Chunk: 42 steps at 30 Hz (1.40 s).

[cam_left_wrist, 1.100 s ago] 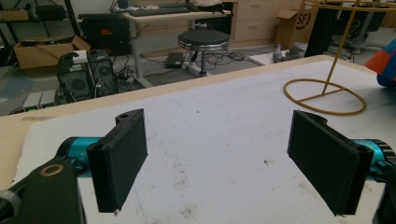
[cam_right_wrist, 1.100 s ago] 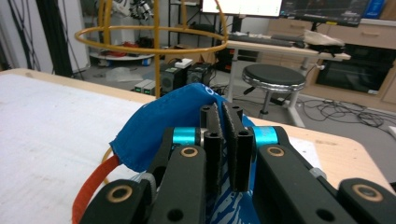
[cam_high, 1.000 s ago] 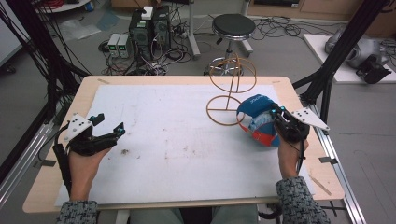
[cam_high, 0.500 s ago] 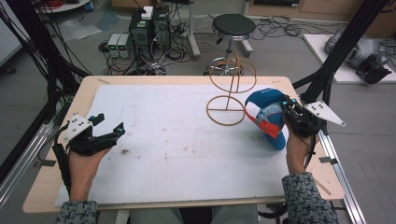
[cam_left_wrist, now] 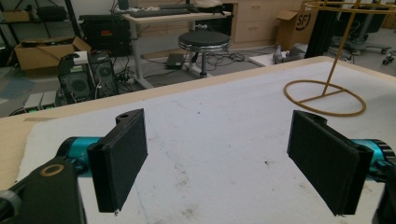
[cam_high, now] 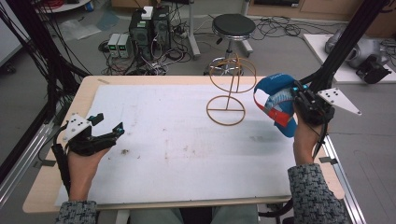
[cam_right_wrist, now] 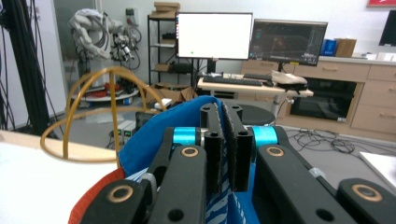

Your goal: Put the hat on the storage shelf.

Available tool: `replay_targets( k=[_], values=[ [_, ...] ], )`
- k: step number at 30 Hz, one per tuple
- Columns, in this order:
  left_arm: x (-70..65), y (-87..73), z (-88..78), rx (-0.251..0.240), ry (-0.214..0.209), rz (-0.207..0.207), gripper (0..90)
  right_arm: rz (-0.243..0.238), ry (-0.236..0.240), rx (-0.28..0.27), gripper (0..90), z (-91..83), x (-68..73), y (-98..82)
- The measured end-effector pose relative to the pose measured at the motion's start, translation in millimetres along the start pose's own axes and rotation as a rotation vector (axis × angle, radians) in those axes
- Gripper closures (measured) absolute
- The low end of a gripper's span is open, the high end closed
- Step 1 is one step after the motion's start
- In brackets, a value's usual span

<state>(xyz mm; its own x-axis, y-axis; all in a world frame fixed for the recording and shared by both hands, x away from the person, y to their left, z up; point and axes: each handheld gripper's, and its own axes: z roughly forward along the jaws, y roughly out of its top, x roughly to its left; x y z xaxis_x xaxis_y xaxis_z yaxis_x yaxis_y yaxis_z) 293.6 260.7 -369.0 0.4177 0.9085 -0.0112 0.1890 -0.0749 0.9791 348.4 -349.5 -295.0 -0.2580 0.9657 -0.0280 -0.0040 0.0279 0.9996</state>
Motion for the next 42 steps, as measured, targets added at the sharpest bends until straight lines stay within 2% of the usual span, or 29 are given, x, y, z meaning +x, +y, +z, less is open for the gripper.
replay_targets(
  k=[7,19,31,42],
  values=[
    [0.1,-0.2,0.3,-0.001,0.002,-0.003,20.2,-0.009,-0.006,-0.045,87.6,5.2,-2.4,24.0],
    [1.3,1.7,-2.3,-0.008,0.002,-0.002,20.2,-0.001,0.013,-0.097,87.6,23.9,7.8,59.0],
    [4.0,2.3,-4.0,-0.016,0.002,-0.008,20.2,-0.013,0.06,-0.109,87.6,54.3,37.4,81.5],
    [5.9,4.3,-7.2,-0.028,0.004,-0.012,20.3,-0.044,0.109,-0.07,87.5,77.1,61.3,79.5]
  ],
)
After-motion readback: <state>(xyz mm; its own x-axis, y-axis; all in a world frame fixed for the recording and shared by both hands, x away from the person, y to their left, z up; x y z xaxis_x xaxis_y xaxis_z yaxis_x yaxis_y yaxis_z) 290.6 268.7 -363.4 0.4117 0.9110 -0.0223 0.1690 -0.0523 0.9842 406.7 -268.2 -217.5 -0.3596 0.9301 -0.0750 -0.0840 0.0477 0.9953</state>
